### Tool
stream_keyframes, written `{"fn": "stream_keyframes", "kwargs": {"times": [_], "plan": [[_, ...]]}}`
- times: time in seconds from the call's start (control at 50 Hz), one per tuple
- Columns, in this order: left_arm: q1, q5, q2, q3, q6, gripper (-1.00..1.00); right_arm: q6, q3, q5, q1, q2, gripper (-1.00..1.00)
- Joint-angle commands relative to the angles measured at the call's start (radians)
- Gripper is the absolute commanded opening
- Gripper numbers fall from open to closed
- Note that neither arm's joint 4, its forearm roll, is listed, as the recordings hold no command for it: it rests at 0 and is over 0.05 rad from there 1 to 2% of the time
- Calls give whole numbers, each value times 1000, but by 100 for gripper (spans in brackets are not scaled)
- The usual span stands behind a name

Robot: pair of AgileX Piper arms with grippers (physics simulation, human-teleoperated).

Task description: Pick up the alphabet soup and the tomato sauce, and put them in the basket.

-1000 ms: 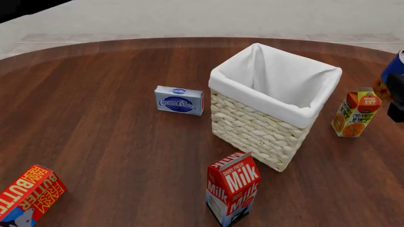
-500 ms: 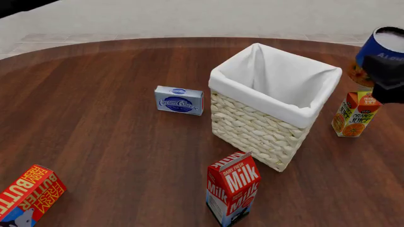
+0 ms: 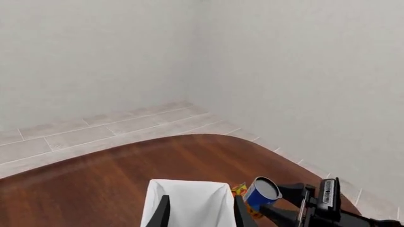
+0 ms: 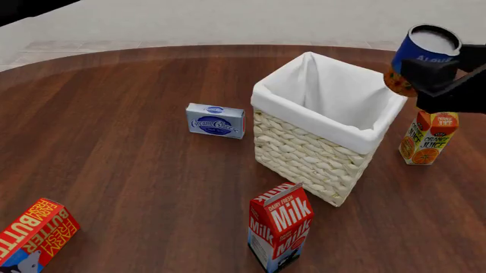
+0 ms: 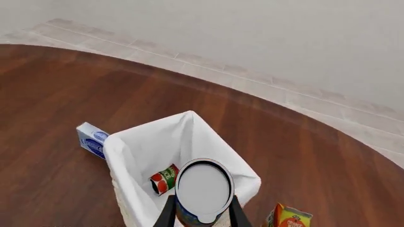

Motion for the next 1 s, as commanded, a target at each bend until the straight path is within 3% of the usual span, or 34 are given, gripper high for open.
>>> {"fn": "stream_keyframes", "kwargs": {"times": [0.02,0.12,0.16,0.4,1.0], "plan": [[2,-3,3,2,-1,100,24,-21,-22,43,48,-100],[4,-4,4,3,-2,100,33,-26,-29,52,70,-100],[6,-5,6,2,-3,100,61,-36,-22,65,75,-100],[0,0,11,-5,0,100,69,-53,-38,71,120,-100],[8,-8,11,5,-6,100,57,-95,-78,86,270,-100]]}}
